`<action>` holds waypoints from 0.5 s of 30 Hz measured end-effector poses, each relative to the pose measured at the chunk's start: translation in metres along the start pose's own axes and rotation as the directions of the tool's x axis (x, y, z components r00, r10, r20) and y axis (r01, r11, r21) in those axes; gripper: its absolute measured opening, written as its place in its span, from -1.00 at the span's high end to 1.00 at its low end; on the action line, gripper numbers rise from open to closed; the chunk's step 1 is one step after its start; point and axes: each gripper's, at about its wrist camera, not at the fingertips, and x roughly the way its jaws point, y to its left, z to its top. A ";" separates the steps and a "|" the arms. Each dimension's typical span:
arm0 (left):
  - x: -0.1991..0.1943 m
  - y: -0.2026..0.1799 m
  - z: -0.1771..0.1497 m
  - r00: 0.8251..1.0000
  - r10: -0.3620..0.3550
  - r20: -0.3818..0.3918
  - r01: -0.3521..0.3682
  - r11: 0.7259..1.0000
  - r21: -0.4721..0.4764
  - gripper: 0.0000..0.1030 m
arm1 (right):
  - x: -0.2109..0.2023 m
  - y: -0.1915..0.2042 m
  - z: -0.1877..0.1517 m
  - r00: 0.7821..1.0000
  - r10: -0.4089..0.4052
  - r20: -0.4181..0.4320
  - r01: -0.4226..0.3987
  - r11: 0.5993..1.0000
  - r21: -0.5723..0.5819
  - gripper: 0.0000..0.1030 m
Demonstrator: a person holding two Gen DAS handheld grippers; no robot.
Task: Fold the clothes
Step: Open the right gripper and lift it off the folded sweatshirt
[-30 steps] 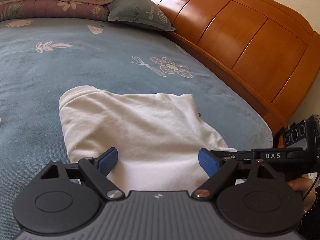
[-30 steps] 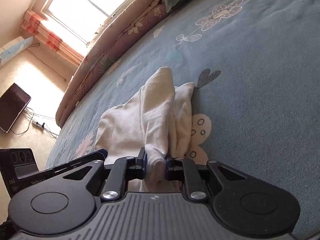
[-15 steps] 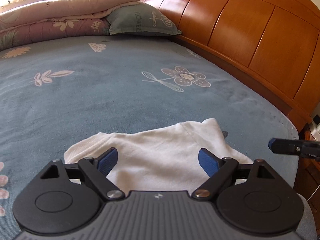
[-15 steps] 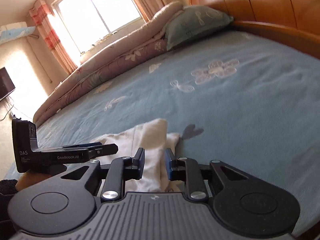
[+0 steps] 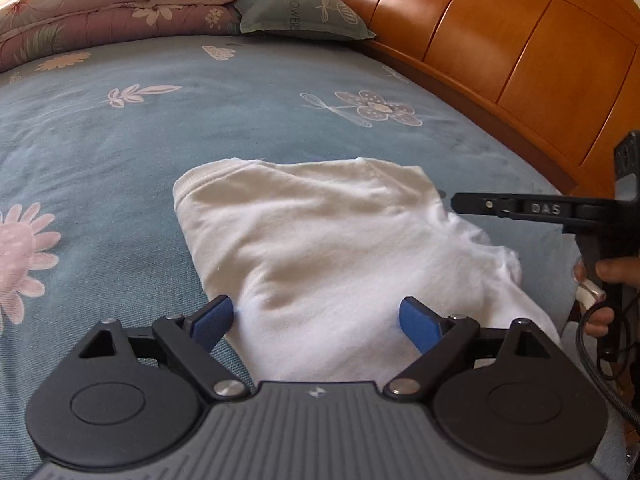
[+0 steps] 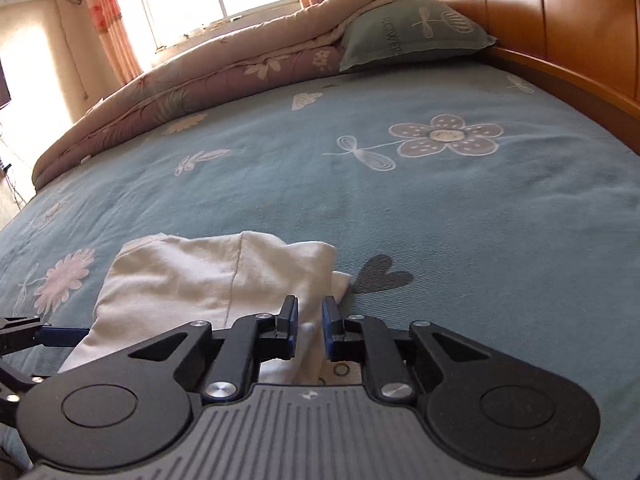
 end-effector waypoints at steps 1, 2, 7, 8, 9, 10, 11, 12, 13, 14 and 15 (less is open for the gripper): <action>-0.009 -0.001 0.001 0.999 -0.031 0.029 0.032 0.999 -0.018 -0.75 | -0.010 0.004 -0.002 1.000 0.025 0.011 -0.025 1.000 -0.011 0.64; -0.017 -0.003 0.001 0.996 -0.065 0.057 0.067 0.997 -0.030 -0.75 | -0.019 0.010 -0.004 0.998 0.054 0.017 -0.054 0.998 -0.030 0.63; -0.021 -0.010 -0.012 0.979 -0.201 0.039 0.203 0.976 -0.078 -0.76 | -0.025 0.032 -0.030 0.994 0.093 -0.065 -0.099 0.990 -0.097 0.62; -0.016 -0.009 -0.017 0.981 -0.195 0.008 0.195 0.976 -0.092 -0.76 | -0.021 0.030 -0.037 0.994 0.057 -0.092 -0.067 0.992 -0.103 0.68; -0.013 -0.007 -0.022 0.984 -0.176 -0.015 0.174 0.980 -0.099 -0.70 | -0.023 0.028 -0.043 0.994 0.046 -0.095 -0.056 0.993 -0.105 0.80; -0.014 -0.007 -0.025 0.986 -0.166 -0.024 0.162 0.981 -0.104 -0.71 | -0.027 0.025 -0.047 0.995 0.048 -0.089 -0.057 0.993 -0.102 0.83; -0.021 -0.007 -0.026 0.986 -0.165 -0.014 0.163 0.981 -0.107 -0.71 | -0.033 0.025 -0.048 0.996 0.041 -0.082 -0.049 0.994 -0.101 0.83; -0.027 -0.010 -0.027 0.987 -0.163 -0.009 0.161 0.982 -0.104 -0.71 | -0.041 0.026 -0.047 0.997 0.029 -0.074 -0.036 0.994 -0.101 0.78; -0.034 -0.013 -0.027 0.988 -0.157 -0.010 0.156 0.984 -0.092 -0.71 | -0.047 0.029 -0.046 0.997 0.029 -0.066 -0.036 0.994 -0.108 0.72; -0.039 -0.017 -0.027 0.987 -0.159 -0.010 0.158 0.985 -0.076 -0.71 | -0.053 0.032 -0.045 0.998 0.036 -0.057 -0.042 0.992 -0.117 0.68; -0.043 -0.022 -0.027 0.985 -0.170 -0.010 0.170 0.984 -0.056 -0.72 | -0.059 0.036 -0.044 0.998 0.042 -0.049 -0.048 0.991 -0.127 0.61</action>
